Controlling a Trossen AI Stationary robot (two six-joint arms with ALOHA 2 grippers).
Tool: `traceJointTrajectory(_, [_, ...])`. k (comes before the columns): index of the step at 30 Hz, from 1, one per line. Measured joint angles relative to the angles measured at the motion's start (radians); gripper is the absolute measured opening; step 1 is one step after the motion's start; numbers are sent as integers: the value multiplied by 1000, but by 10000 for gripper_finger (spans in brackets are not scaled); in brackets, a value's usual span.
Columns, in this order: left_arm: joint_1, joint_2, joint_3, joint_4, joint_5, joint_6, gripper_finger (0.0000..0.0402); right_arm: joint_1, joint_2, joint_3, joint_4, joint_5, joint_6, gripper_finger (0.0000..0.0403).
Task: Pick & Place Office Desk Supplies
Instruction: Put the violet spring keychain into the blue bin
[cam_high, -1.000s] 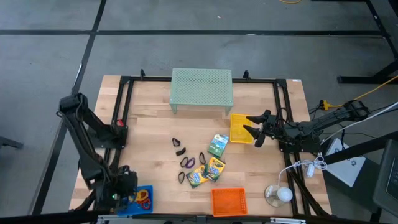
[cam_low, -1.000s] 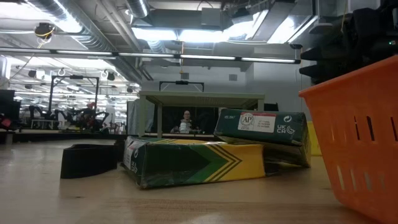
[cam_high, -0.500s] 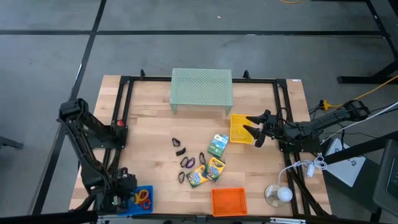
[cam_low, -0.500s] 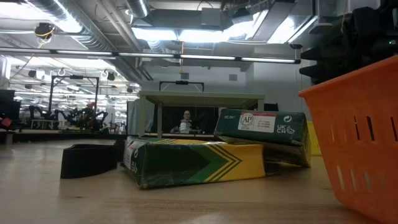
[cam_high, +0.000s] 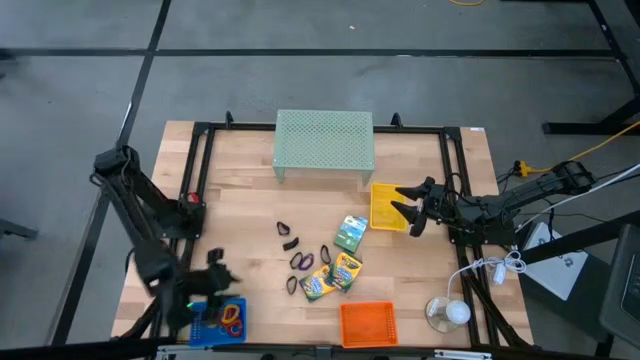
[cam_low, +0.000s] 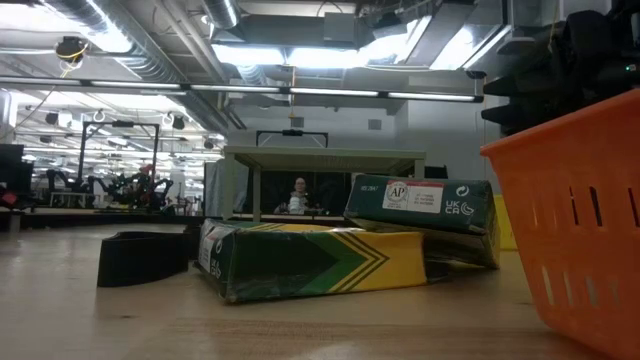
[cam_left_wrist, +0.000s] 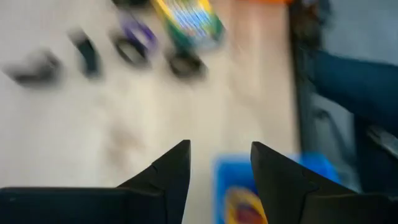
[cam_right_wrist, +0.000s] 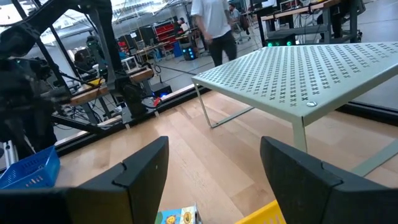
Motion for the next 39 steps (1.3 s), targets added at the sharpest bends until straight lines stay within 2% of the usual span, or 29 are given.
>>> traceJointTrajectory(2, [88,-1,0,6,6,118,160,0,0,0,0,0,0,256])
traceJointTrajectory(4, [191,7,0,38,64,255,155,0,0,0,0,0,0,256])
traceJointTrajectory(10, [505,65,-1,311,405,714,141,0,0,0,-2,0,1,256])
traceJointTrajectory(12, [597,87,-1,374,491,807,139,0,0,0,-7,0,1,256])
traceJointTrajectory(16, [733,131,-1,395,577,935,139,0,0,0,-16,0,3,256])
traceJointTrajectory(23, [819,262,-1,429,697,1065,138,0,0,0,-45,0,8,256])
traceJointTrajectory(30, [847,403,-1,571,711,1145,134,0,0,0,-45,0,23,256])
traceJointTrajectory(39, [875,422,0,612,750,1147,133,0,0,0,-47,0,26,255])
